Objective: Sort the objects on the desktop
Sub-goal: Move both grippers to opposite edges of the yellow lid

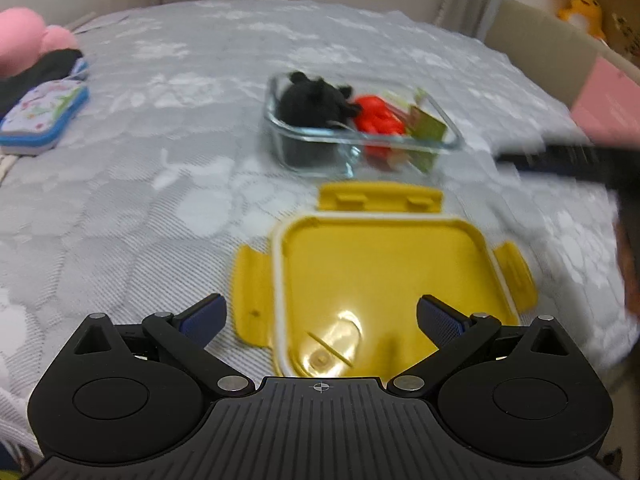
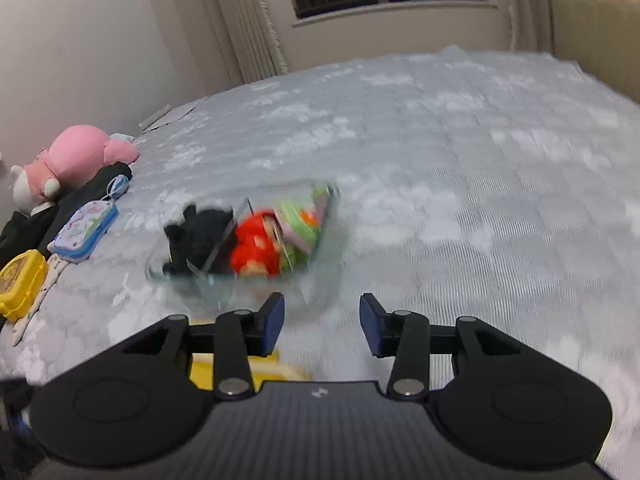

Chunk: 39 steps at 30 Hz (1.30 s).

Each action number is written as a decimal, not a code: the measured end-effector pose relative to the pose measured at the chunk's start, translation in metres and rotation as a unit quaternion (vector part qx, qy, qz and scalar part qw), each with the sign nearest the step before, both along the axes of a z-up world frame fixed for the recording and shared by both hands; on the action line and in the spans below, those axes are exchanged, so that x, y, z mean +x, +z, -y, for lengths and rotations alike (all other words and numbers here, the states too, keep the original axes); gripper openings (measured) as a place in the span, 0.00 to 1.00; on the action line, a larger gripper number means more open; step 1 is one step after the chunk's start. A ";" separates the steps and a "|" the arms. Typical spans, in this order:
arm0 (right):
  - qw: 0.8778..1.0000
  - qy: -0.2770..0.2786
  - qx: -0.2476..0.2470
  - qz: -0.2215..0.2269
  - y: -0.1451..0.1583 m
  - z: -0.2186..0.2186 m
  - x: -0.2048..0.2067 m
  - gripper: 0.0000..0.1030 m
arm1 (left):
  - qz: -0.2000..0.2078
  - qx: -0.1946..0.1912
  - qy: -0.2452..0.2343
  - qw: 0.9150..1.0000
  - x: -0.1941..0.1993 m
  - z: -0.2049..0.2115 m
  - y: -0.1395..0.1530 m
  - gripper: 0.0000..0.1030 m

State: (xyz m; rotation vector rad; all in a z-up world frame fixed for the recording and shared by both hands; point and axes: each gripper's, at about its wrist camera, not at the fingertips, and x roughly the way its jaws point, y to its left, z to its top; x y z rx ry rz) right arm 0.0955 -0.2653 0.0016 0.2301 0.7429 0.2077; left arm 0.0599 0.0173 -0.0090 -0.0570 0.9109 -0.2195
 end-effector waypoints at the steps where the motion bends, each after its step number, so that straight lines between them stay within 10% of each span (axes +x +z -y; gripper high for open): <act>1: 1.000 0.000 0.002 -0.002 -0.007 0.002 -0.008 0.44 | 0.000 -0.002 0.007 1.000 0.002 -0.002 0.001 1.00; 20: 0.994 0.023 0.100 -0.032 -0.054 0.006 -0.054 0.45 | 0.012 0.032 -0.023 0.999 -0.010 0.021 0.007 1.00; 39: 0.992 -0.004 0.122 -0.020 -0.056 0.003 -0.128 0.59 | 0.017 0.120 -0.112 0.986 -0.118 0.058 -0.002 1.00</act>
